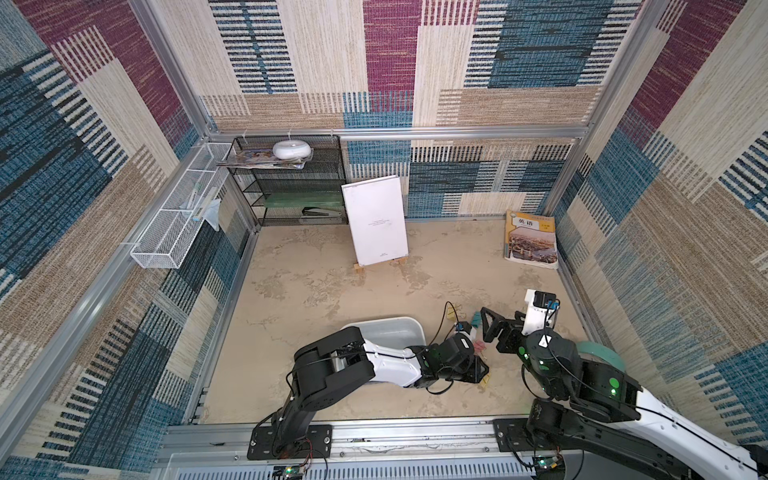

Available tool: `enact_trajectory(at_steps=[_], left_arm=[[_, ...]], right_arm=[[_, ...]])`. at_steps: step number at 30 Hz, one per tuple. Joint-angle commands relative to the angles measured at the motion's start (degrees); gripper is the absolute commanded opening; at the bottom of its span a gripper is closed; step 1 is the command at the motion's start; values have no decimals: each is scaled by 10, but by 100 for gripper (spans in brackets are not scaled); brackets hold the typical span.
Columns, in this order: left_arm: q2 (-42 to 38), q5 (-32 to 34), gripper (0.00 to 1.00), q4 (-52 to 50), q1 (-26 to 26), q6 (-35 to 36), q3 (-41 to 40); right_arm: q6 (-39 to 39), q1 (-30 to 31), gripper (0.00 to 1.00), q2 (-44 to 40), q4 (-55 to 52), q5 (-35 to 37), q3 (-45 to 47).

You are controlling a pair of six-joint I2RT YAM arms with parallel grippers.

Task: Take out the binder clips from the storage box
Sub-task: Place the binder clip at the center of the board.

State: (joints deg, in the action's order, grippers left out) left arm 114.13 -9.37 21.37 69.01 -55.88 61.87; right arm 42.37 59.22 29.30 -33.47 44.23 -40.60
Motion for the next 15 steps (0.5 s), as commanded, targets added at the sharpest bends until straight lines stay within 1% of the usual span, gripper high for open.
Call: enact_trajectory(at_steps=[1,3,7,15], left_arm=[[-26,12,48,-19,0,22,-4],[-49,18,51,-34,0,29,-12],[-104,36,51,-58,0,37,-40],[-257,141,48,-206,-1,72,-100]], right_arm=[[0,0,99,3,8,-6,1],[-1,0,99,7,14,-10,1],[-8,0,99,20,32,-20,3],[-32,-1,99,65,95,-54,6]])
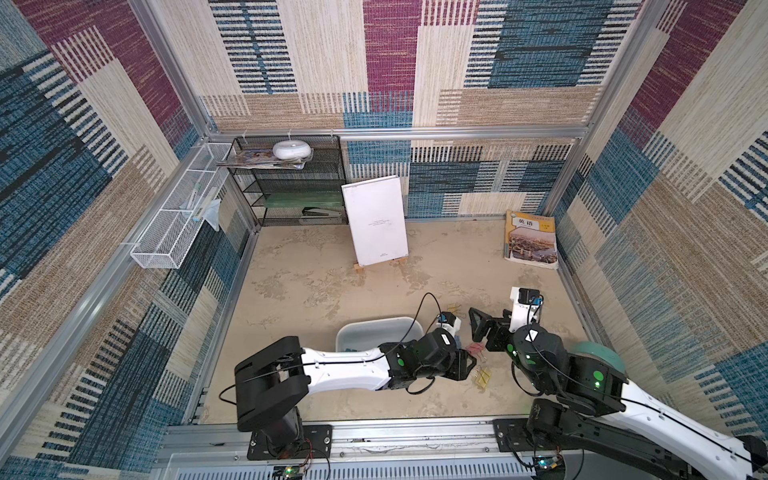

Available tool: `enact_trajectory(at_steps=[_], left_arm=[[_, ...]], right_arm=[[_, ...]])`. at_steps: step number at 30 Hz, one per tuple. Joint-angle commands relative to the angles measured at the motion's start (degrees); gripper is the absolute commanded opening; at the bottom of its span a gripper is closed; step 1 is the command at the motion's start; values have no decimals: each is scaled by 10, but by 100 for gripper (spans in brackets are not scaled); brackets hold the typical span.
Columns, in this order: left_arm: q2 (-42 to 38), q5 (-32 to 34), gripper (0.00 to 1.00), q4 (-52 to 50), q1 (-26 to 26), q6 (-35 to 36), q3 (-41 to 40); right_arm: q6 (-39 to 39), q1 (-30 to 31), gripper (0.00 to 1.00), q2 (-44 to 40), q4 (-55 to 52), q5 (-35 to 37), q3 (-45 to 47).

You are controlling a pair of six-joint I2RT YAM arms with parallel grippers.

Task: Take out the binder clips from the storage box
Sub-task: Place the binder clip at the center of the board, then pick up the binder clip from the storage box.

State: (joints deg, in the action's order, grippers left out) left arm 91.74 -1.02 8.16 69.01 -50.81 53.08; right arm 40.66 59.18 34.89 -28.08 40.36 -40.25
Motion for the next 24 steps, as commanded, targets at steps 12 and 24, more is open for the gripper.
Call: enact_trajectory(at_steps=[12,24], left_arm=[[-276,218,48,-353,-39,-8,-70],[-427,186,48,-537,-175,-17,-117]], right_arm=[[-64,-8,99,101,160,-89,13],[-120,-23,99,224,269,-175,8]])
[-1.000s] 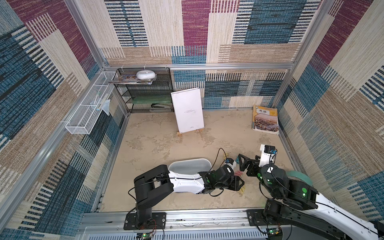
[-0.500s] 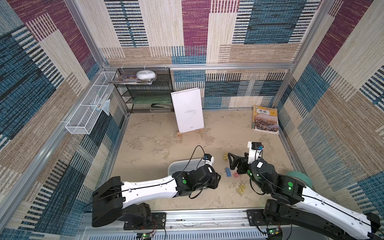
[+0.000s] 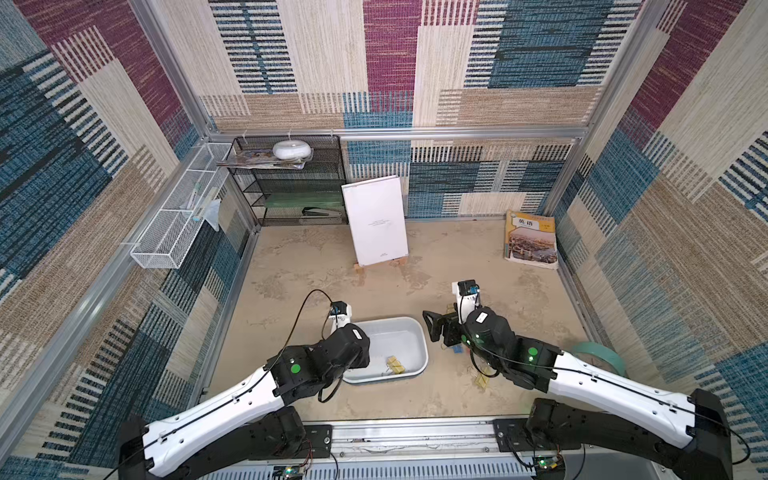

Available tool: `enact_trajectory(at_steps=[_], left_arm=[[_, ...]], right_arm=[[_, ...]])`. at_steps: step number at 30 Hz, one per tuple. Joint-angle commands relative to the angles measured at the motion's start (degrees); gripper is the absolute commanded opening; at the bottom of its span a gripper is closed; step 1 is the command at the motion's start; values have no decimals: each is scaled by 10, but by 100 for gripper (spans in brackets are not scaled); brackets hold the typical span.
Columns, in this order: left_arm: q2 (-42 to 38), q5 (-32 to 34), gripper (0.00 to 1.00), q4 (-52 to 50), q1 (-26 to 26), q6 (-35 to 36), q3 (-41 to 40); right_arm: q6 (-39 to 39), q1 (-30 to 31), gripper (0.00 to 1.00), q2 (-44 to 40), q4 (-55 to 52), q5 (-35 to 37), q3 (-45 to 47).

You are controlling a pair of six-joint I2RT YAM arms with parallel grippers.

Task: Take out the binder clips from the storage box
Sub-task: Pick up the binder clip from the storage box.

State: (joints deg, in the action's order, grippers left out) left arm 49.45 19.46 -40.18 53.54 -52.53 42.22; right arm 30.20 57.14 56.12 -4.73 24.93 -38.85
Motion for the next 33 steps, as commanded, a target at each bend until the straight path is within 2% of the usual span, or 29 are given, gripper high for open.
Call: enact_trajectory(at_steps=[1,8,15,23,33], left_arm=[[-3,-26,48,-56,-32,0,-13],[30,-81,47,-39,-85,9,-40],[50,-111,46,-7,-93,12,-46],[37,-122,44,-19,-93,-4,-31],[44,-146,35,-81,-100,-182,-23]], right_arm=[[-17,-4,99,14,36,-23,-6],[-15,-12,99,-3,41,-27,6],[-15,-18,99,0,41,-31,8],[-12,-22,99,0,44,-34,13],[-13,-23,99,-12,55,-40,28]])
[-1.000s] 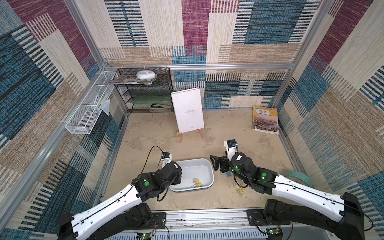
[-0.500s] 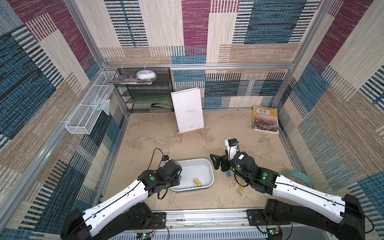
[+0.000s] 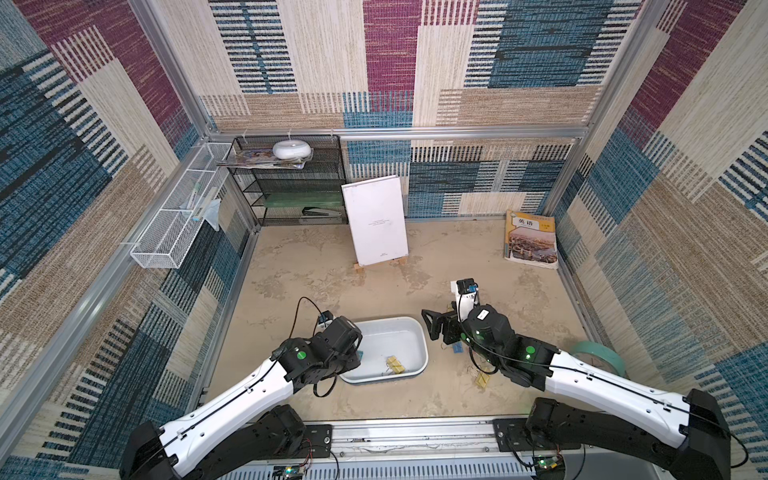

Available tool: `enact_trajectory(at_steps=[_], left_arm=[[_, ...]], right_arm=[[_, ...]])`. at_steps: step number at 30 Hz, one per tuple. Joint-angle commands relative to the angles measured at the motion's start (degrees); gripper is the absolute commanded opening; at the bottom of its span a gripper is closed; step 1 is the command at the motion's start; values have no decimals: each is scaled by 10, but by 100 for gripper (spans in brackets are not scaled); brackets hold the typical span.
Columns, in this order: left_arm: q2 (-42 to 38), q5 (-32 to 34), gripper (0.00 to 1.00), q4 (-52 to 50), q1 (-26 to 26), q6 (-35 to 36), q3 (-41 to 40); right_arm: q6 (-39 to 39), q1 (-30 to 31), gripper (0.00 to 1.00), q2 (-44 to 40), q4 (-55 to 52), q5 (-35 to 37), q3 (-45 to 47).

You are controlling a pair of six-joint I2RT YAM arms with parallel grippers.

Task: Take out the binder clips from the storage box
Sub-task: Pick up the binder clip from the storage box.

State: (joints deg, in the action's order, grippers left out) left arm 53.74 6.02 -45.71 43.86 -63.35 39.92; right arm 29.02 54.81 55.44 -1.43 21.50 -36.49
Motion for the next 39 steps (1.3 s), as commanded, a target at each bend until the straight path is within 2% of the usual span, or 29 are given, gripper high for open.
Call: enact_trajectory(at_steps=[1,6,12,27,30,39], left_arm=[[4,-18,35,-25,-6,-87,0],[24,-27,35,-27,-12,-149,-1],[33,-22,35,-7,-20,-188,-3],[98,-28,32,64,-54,-198,-14],[102,-29,26,69,-64,-192,-18],[99,-36,0,54,-72,-177,-8]], right_arm=[[0,0,99,-7,22,-7,7],[5,0,99,-24,20,-8,17],[9,0,99,-31,20,-21,23],[10,0,99,-45,27,-38,33],[10,0,99,-45,27,-38,33],[9,1,99,-39,29,-38,33]])
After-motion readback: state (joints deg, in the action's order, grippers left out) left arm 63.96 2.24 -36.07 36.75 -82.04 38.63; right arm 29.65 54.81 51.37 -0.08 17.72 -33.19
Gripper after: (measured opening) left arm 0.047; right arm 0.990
